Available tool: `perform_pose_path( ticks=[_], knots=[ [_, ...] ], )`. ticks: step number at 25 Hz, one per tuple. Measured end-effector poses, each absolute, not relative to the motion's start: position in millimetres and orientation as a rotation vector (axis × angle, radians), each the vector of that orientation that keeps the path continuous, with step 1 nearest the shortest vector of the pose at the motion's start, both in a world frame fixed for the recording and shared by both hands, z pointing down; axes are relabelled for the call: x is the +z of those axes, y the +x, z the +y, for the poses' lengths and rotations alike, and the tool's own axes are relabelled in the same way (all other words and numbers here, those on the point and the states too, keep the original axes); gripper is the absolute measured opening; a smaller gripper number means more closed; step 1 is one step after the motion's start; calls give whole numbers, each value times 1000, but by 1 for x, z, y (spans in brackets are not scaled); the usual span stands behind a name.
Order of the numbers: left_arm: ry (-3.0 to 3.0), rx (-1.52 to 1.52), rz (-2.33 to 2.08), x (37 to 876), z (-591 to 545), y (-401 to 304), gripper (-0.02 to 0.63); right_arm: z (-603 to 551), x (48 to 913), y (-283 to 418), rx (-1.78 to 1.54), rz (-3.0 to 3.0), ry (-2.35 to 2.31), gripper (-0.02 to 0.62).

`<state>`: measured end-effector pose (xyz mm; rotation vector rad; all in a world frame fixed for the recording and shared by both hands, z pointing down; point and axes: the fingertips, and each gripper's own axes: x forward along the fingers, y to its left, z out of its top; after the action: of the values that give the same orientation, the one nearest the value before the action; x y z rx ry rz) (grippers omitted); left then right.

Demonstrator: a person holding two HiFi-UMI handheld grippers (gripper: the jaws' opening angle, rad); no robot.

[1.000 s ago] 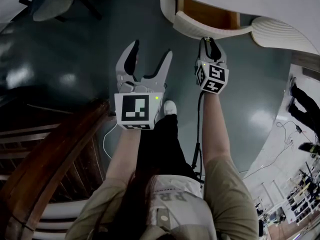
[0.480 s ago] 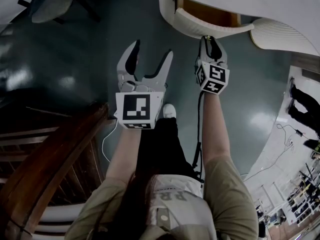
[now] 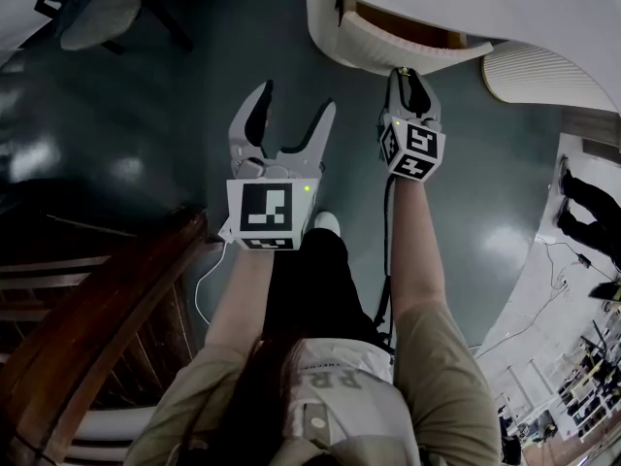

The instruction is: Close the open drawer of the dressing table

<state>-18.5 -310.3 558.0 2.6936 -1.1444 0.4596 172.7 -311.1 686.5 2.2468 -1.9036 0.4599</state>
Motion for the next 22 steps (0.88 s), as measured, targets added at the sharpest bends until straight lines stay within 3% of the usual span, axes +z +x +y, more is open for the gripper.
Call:
perform_pose_path(
  ticks=[22],
  knots=[
    [2732, 410, -1088, 580, -319, -15, 348, -329, 684, 181, 385, -1899, 2306, 115]
  ],
)
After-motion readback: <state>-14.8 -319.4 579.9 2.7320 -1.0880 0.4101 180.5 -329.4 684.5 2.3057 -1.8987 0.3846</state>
